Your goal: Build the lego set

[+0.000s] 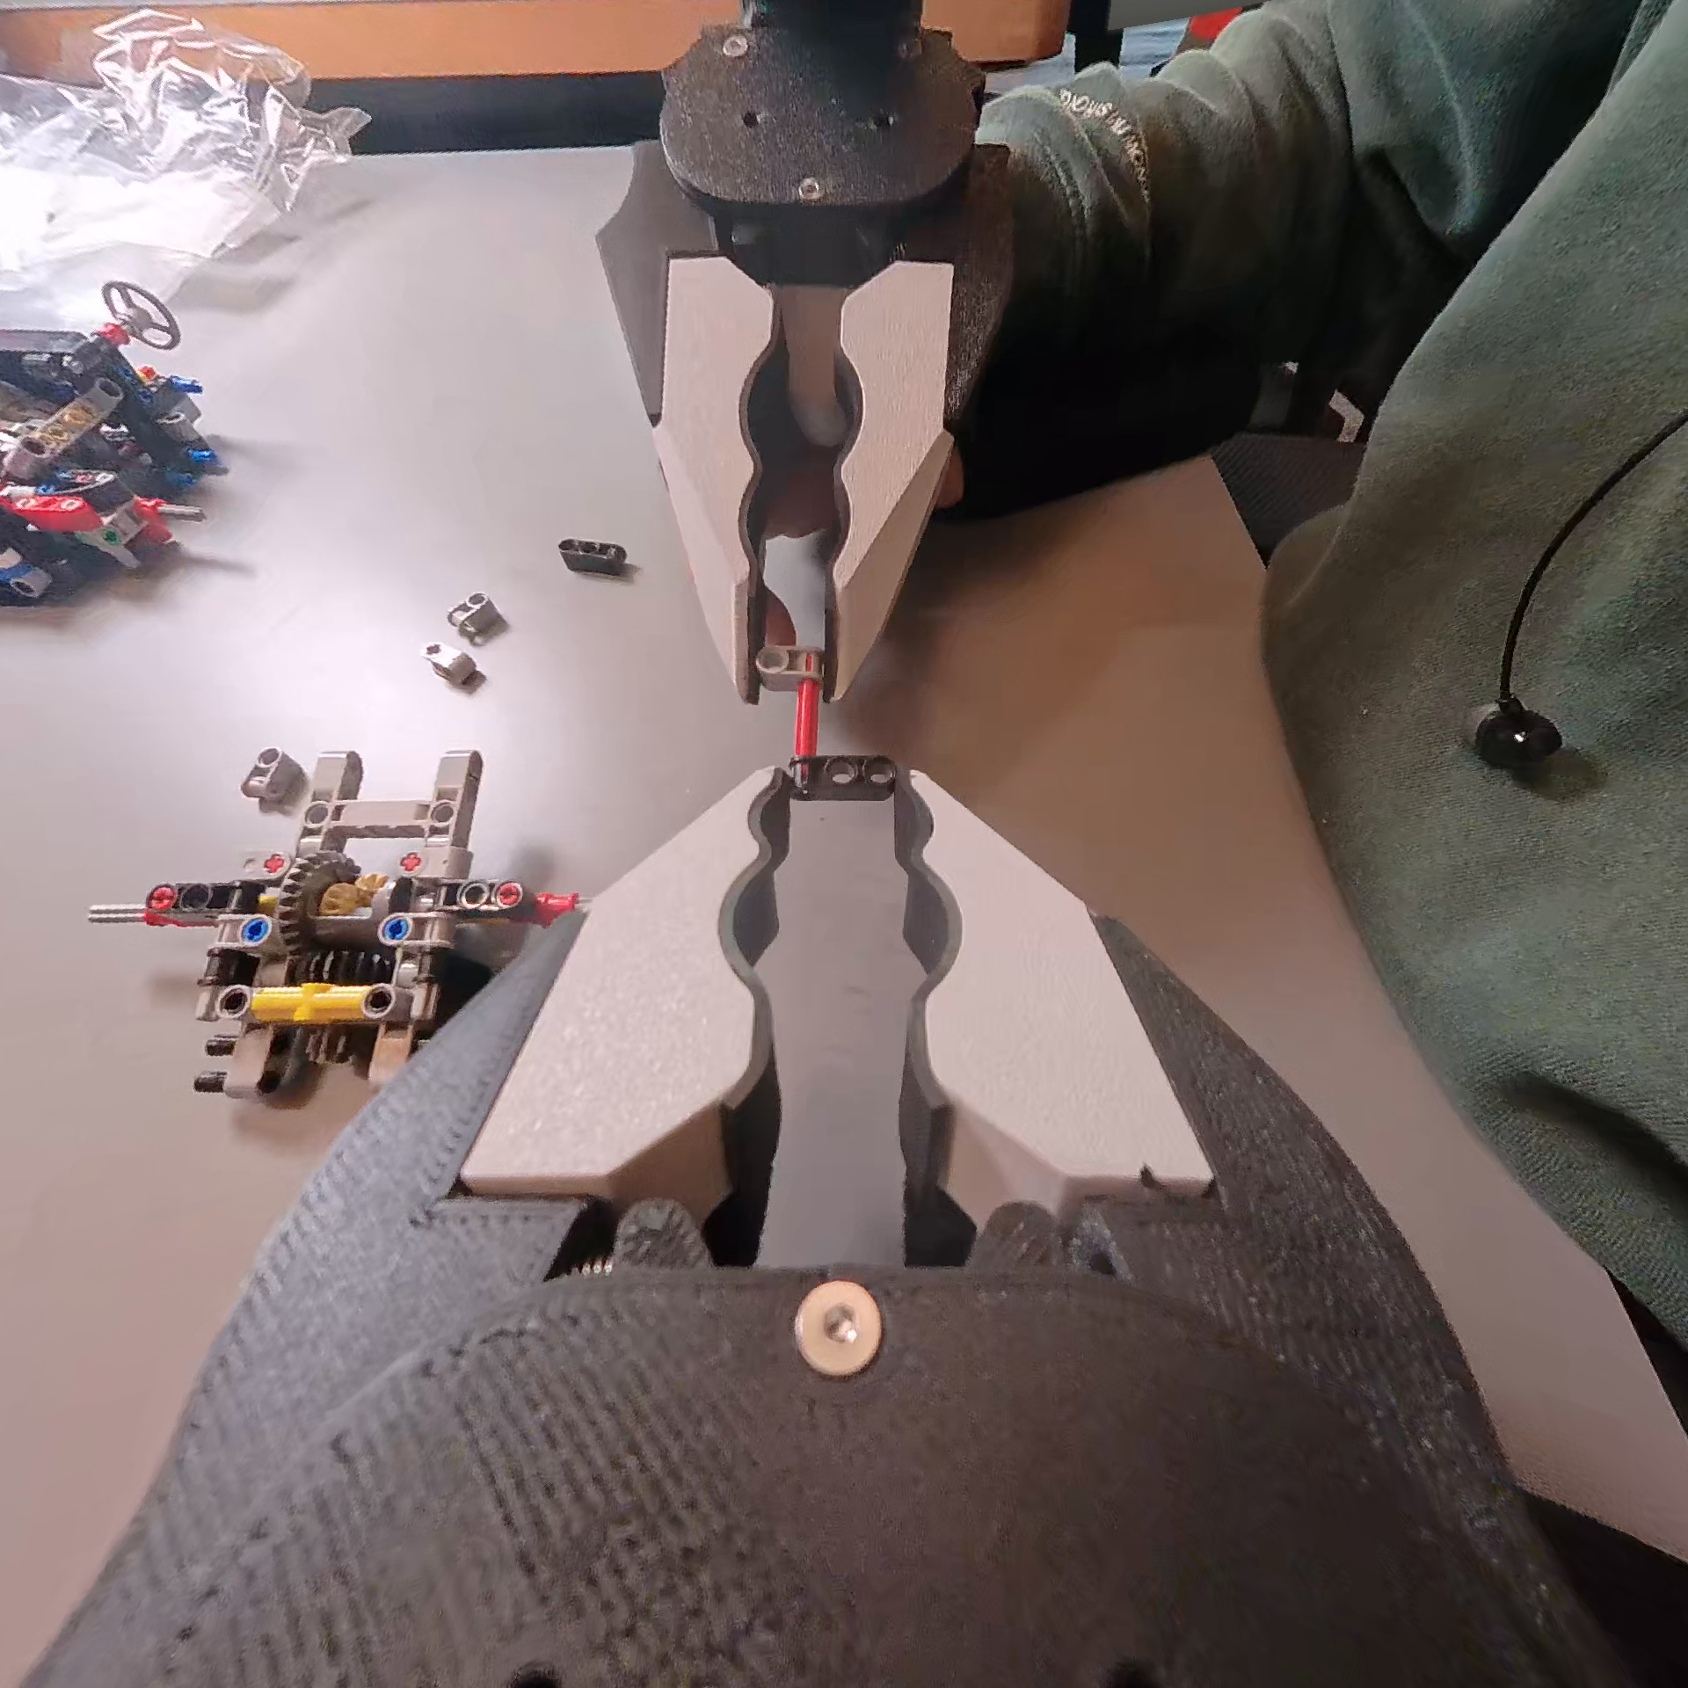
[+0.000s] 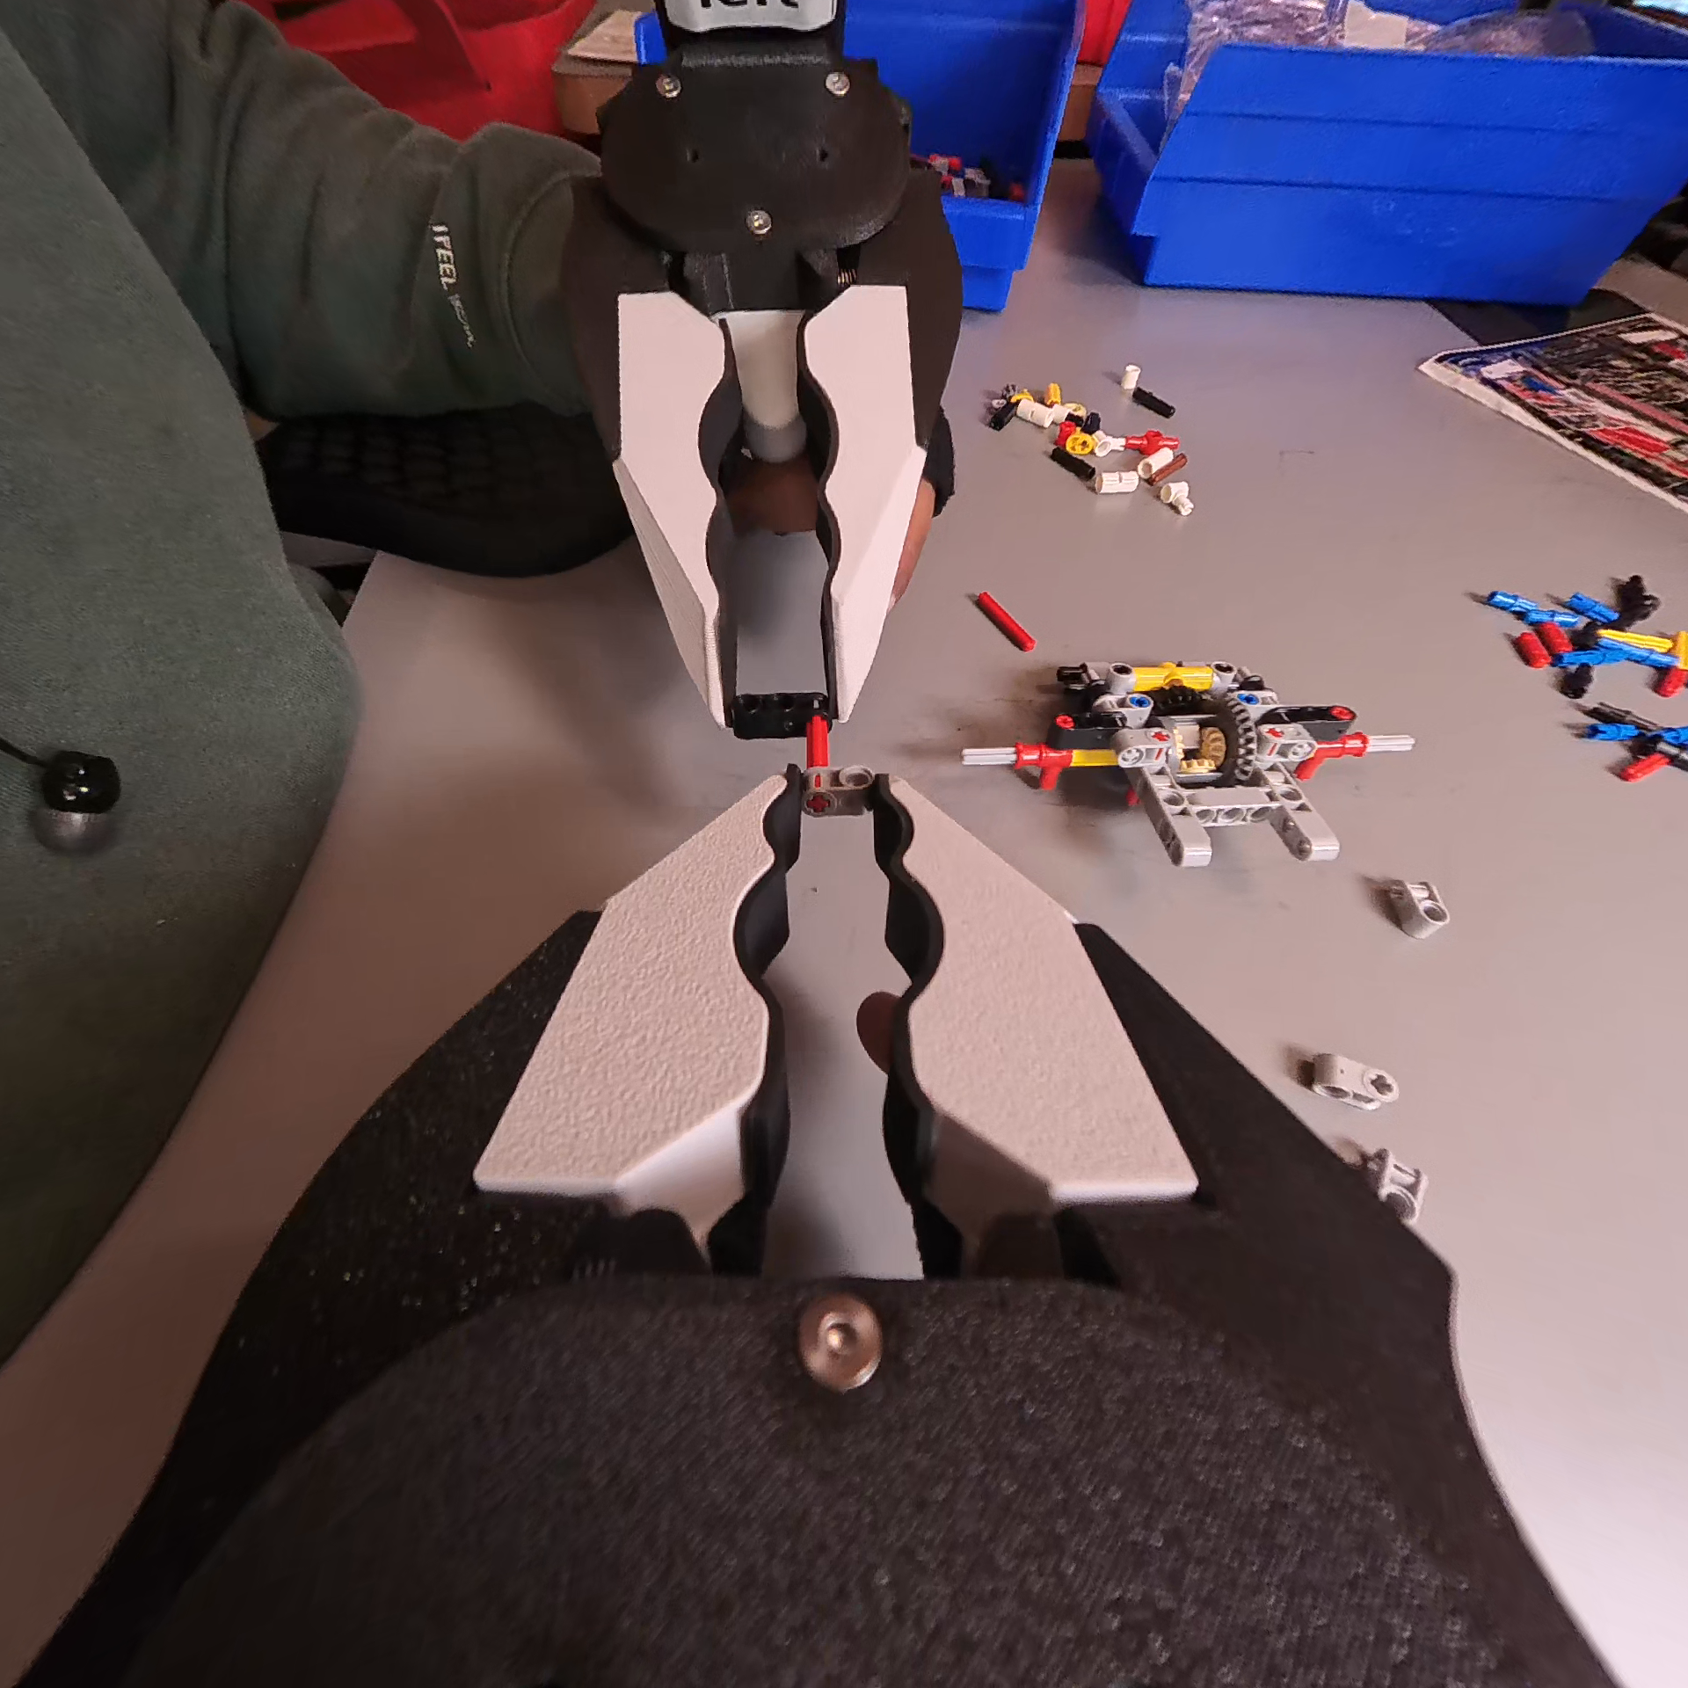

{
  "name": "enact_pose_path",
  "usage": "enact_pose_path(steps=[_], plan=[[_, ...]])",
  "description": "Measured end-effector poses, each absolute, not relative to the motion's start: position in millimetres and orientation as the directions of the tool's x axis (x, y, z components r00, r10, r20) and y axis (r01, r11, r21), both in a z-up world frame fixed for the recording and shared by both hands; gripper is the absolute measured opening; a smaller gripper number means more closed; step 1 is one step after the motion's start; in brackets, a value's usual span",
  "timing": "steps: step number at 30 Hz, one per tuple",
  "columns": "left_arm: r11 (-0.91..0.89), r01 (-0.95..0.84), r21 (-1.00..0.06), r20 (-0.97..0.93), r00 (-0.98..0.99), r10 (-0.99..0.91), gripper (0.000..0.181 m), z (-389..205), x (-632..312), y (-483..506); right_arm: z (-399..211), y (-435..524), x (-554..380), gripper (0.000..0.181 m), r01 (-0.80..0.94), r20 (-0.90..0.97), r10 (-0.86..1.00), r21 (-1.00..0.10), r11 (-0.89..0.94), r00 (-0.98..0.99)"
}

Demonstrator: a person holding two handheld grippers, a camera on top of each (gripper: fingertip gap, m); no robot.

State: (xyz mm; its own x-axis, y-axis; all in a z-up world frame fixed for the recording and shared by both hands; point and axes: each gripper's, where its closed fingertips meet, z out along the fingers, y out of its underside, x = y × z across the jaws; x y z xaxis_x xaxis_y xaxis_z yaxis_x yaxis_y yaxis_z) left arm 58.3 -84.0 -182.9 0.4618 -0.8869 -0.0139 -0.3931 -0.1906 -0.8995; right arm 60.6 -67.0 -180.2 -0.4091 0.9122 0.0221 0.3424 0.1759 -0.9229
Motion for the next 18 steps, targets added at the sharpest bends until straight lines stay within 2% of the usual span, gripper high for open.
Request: enact_pose_path(steps=[10, 18], plan=[[-0.178, -0.357, -0.917, -0.004, 0.455, -0.890, 0.019, -178, 66, -84, -163, -67, 59, 0.014, 0.279, -0.014, 0.915, -0.954, 0.108, -0.403], [-0.175, -0.204, -0.963, 0.055, 0.488, -0.871, 0.021, -152, 64, -79, -144, -60, 62, 0.014, 0.198, -0.022, 0.925, -0.978, 0.059, -0.380]])
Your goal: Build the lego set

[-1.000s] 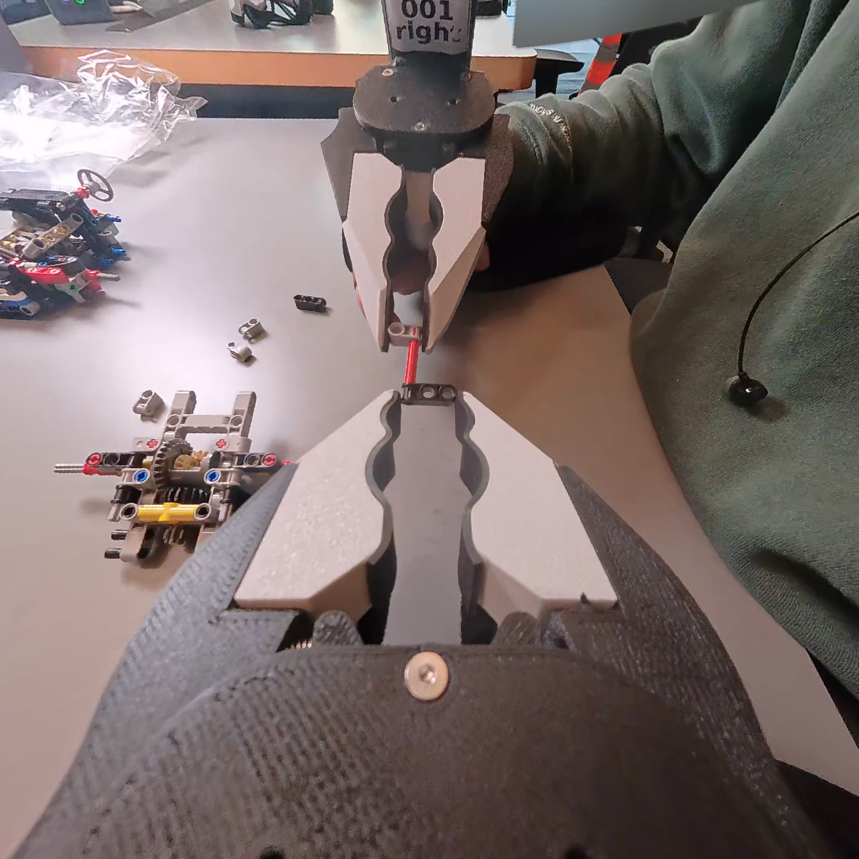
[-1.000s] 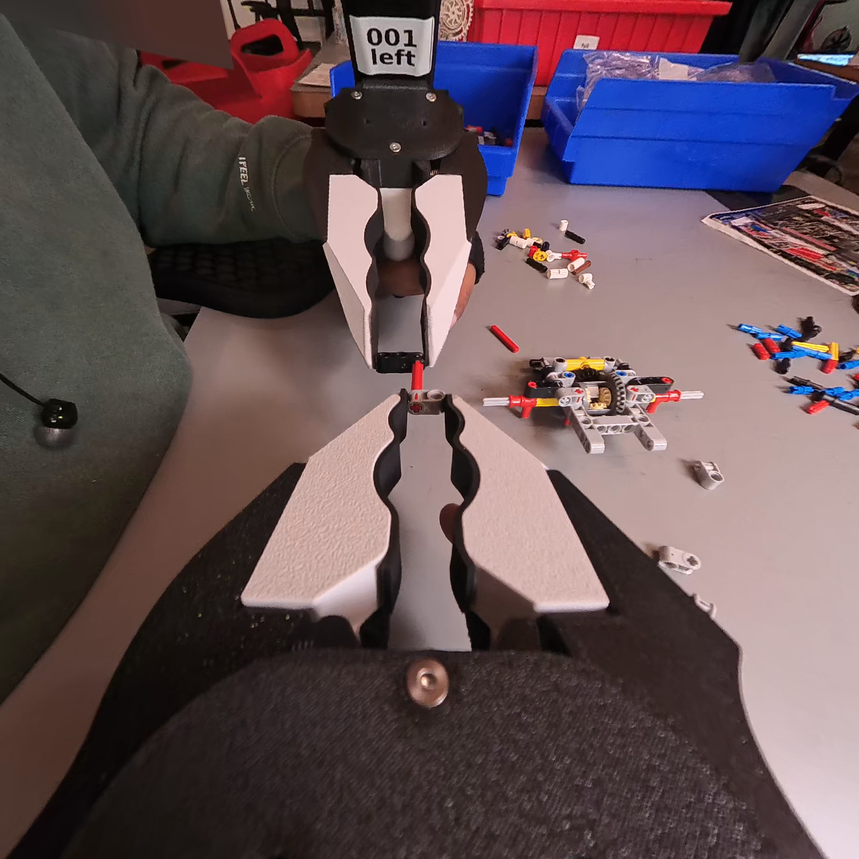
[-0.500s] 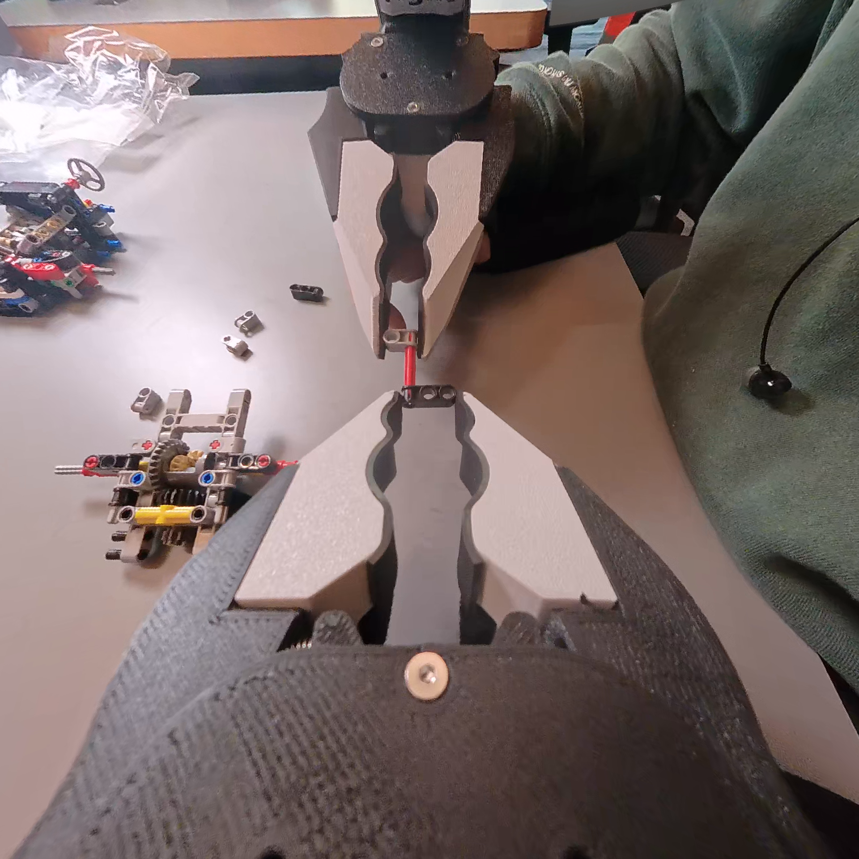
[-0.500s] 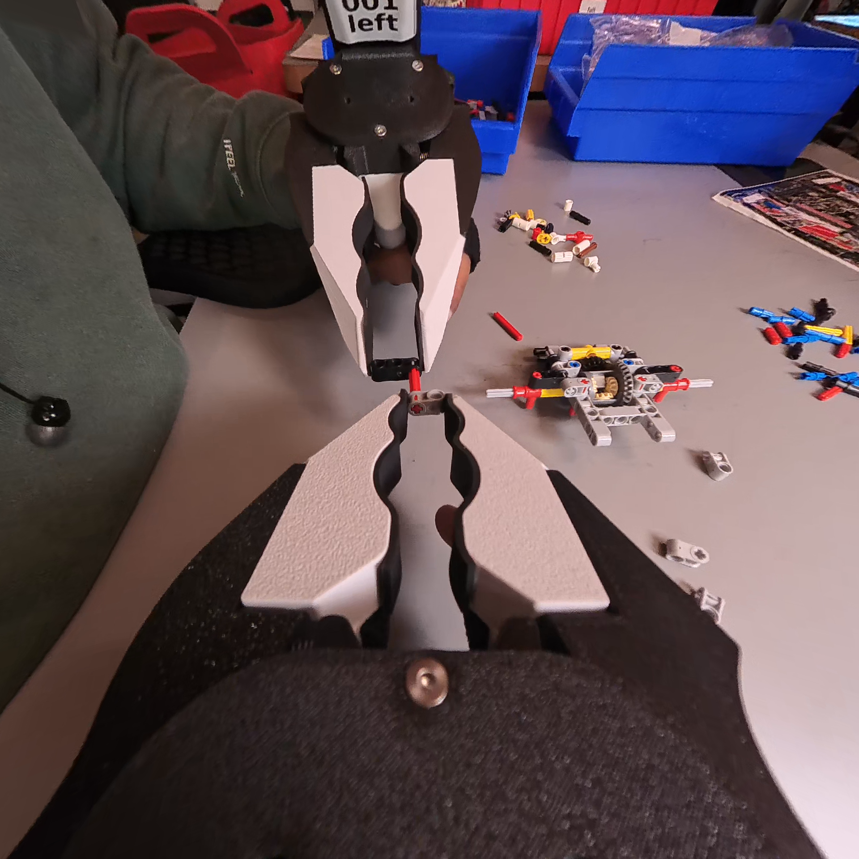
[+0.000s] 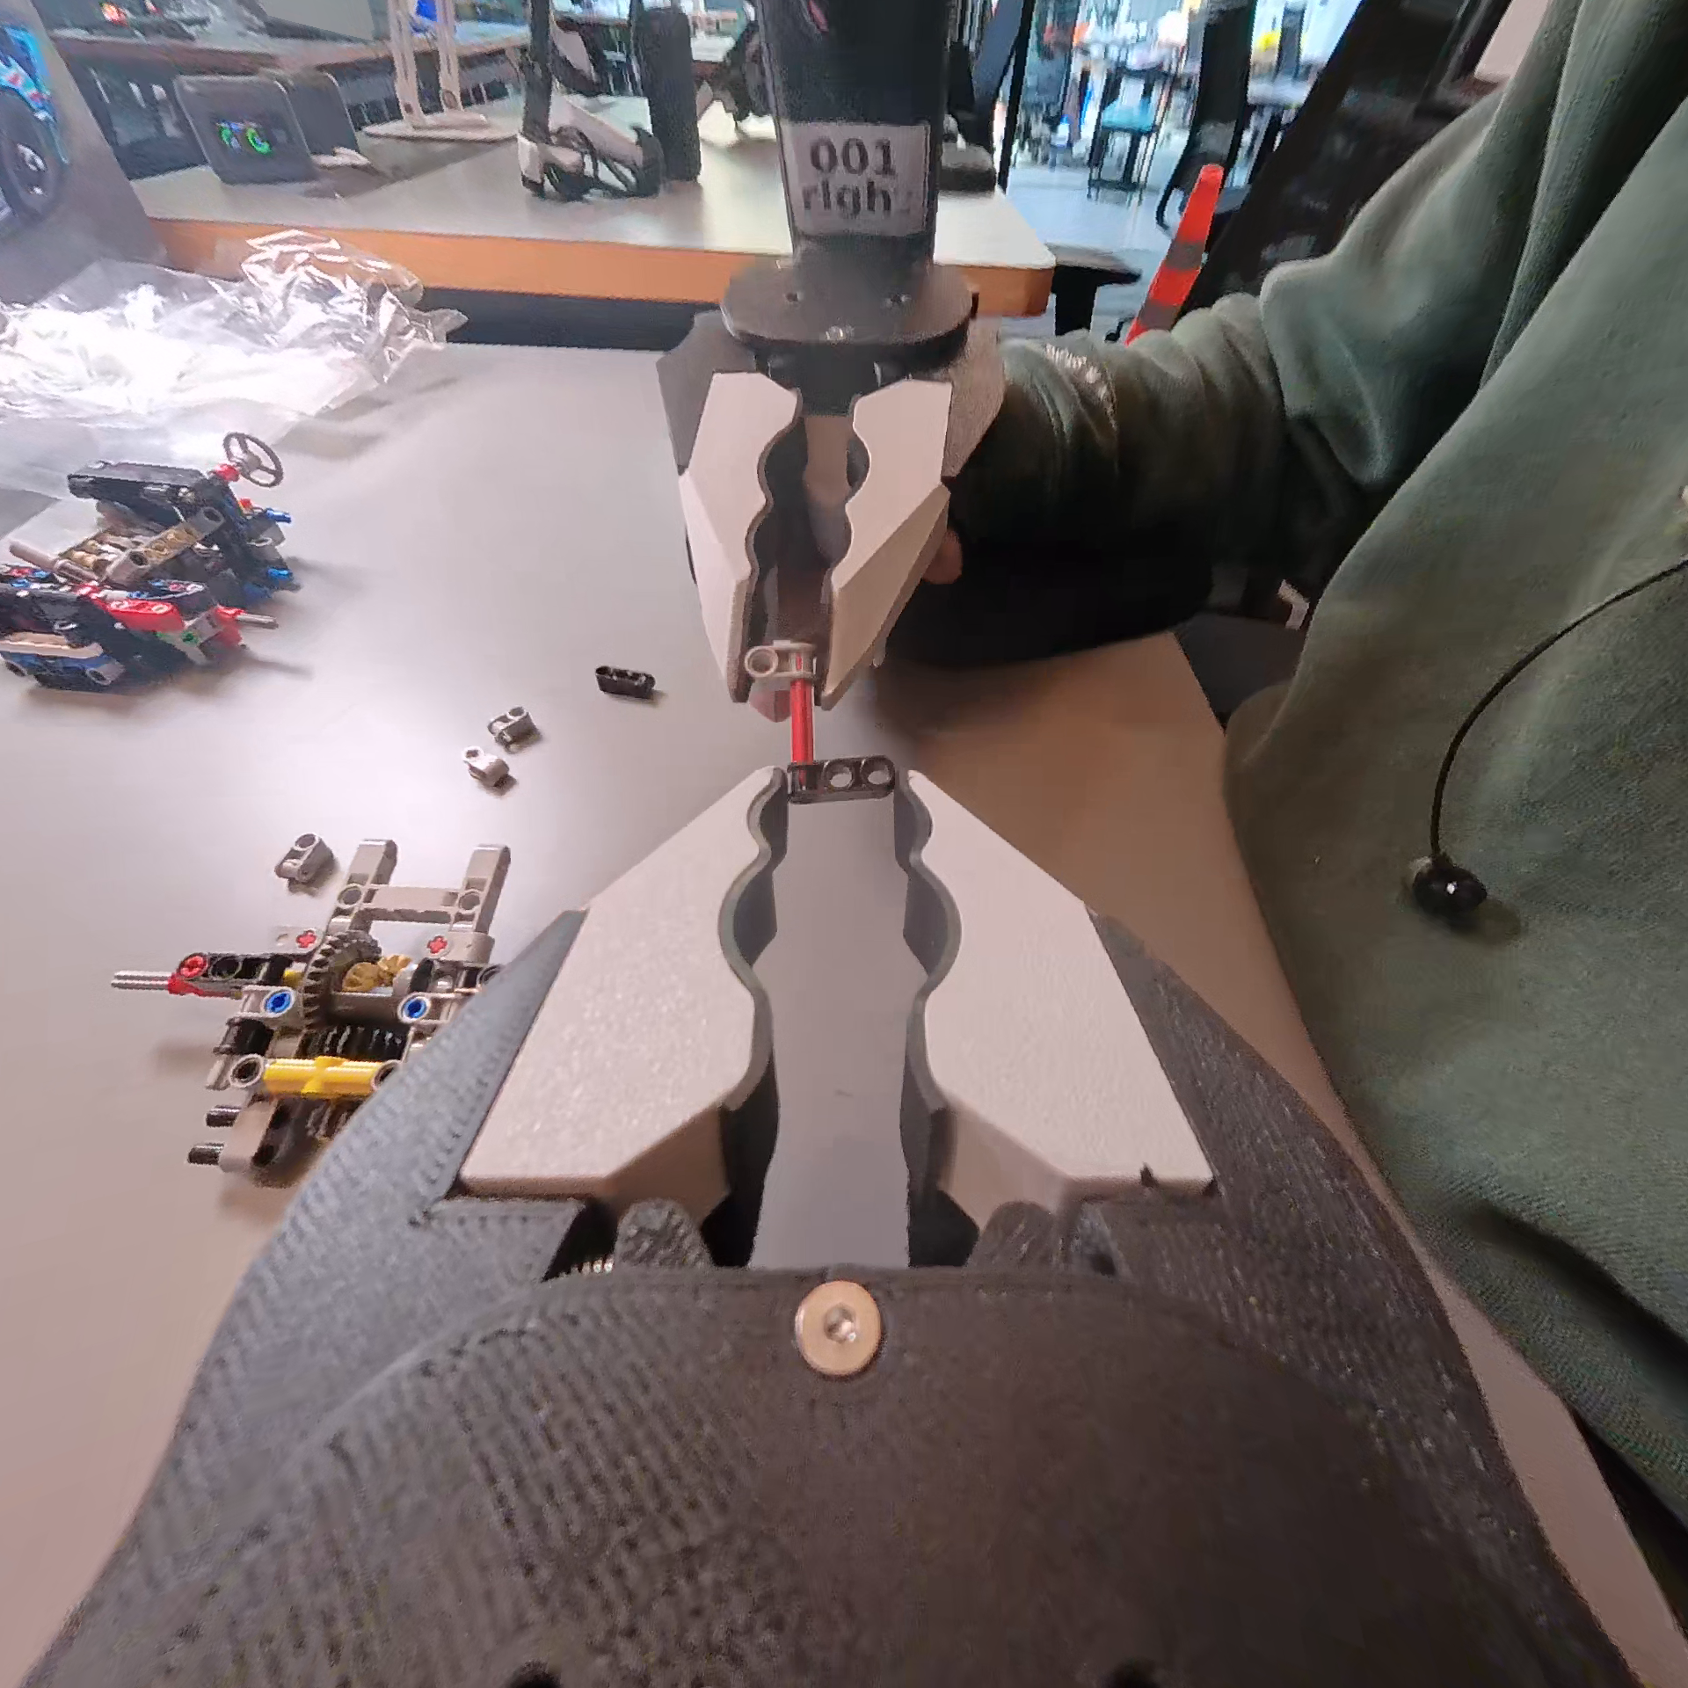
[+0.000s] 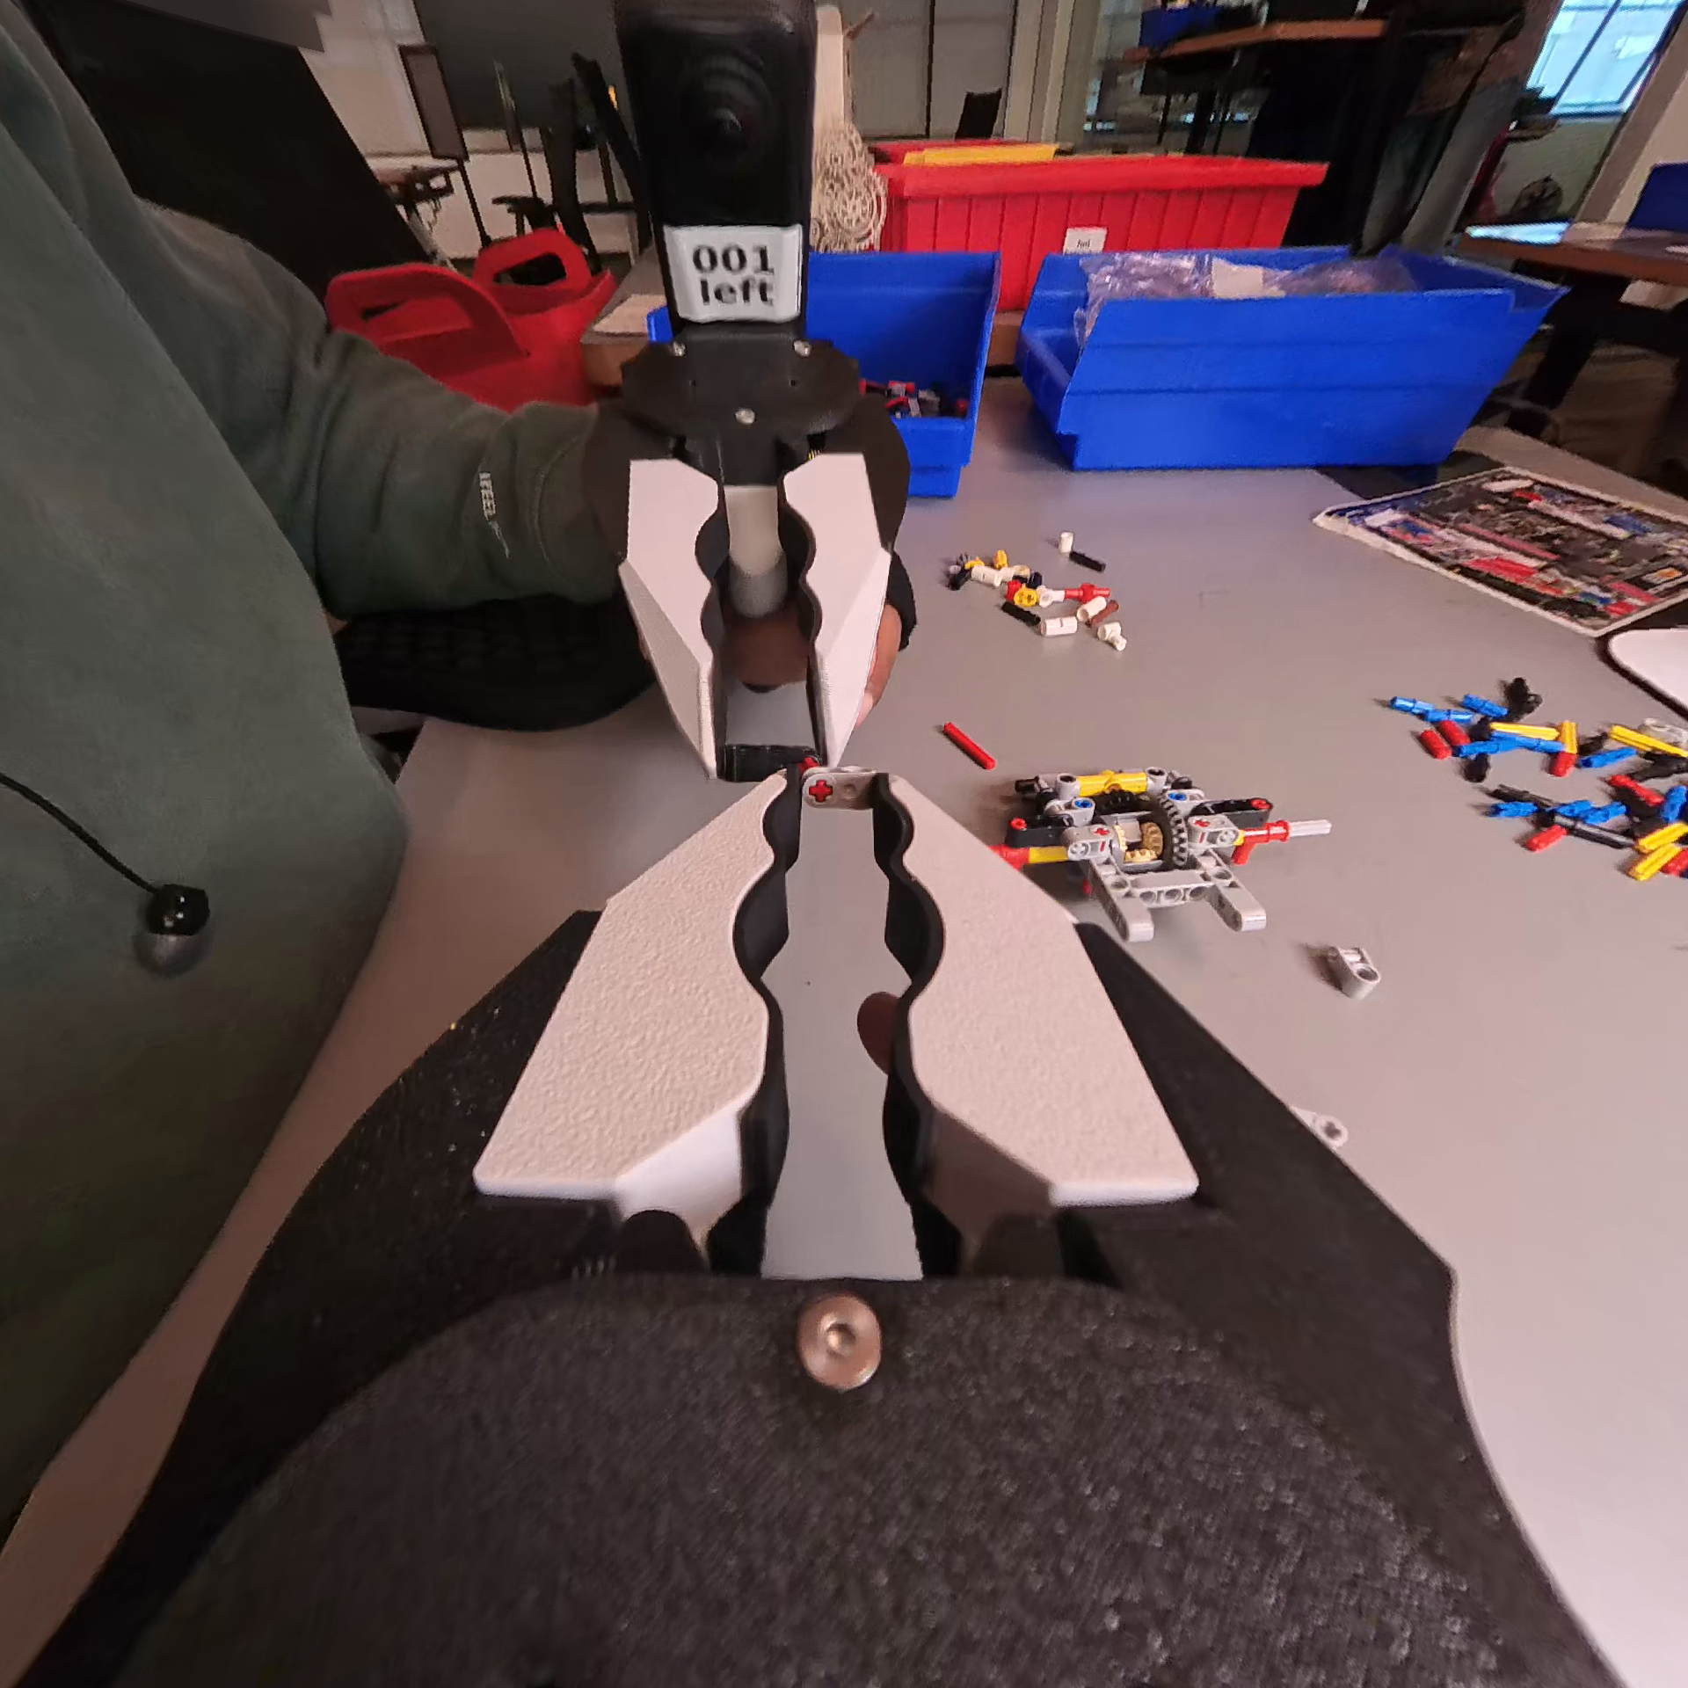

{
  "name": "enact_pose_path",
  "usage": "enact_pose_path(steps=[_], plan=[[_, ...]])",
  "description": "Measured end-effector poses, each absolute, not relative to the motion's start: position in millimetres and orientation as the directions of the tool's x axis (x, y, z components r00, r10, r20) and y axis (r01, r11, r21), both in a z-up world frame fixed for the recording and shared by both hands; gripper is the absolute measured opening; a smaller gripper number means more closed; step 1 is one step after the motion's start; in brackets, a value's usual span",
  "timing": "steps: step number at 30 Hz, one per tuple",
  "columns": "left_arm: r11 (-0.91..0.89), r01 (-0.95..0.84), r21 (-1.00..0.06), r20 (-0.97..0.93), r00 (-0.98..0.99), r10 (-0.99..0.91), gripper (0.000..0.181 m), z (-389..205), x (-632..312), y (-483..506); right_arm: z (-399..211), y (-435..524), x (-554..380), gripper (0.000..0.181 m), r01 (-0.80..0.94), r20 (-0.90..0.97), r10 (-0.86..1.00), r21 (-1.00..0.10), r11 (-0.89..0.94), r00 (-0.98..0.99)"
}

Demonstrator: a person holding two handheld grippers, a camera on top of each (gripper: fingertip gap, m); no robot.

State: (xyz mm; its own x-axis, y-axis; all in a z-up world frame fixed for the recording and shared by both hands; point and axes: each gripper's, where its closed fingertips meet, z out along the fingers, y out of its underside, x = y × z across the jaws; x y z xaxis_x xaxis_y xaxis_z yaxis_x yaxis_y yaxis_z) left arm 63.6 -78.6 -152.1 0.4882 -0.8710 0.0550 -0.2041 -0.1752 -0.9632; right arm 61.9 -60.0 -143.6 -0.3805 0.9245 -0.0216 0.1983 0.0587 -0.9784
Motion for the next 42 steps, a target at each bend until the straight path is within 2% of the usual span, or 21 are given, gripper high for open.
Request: enact_pose_path(steps=[7, 13, 18, 30, 42], plan=[[-0.318, 0.095, -0.943, 0.325, 0.450, -0.832, 0.035, -127, 55, -72, -111, -49, 62, 0.014, 0.015, -0.004, 0.947, -1.000, 0.001, -0.321], [-0.533, 0.301, -0.790, 0.607, 0.263, -0.750, 0.023, -119, 58, -68, -101, -49, 61, 0.014, -0.065, 0.030, 0.955, -0.998, 0.011, -0.296], [-0.611, 0.416, -0.674, 0.702, 0.101, -0.705, 0.019, -106, 53, -68, -99, -49, 62, 0.014, -0.079, 0.042, 0.954, -0.997, 0.020, -0.295], [-0.705, 0.409, -0.579, 0.779, 0.023, -0.627, 0.007, -114, 54, -69, -110, -60, 58, 0.014, -0.055, 0.169, 0.940, -0.986, 0.160, -0.296], [-0.742, 0.299, -0.600, 0.791, 0.087, -0.605, 0.005, -133, 58, -77, -131, -69, 60, 0.015, 0.030, 0.255, 0.909, -0.959, 0.280, -0.330]])
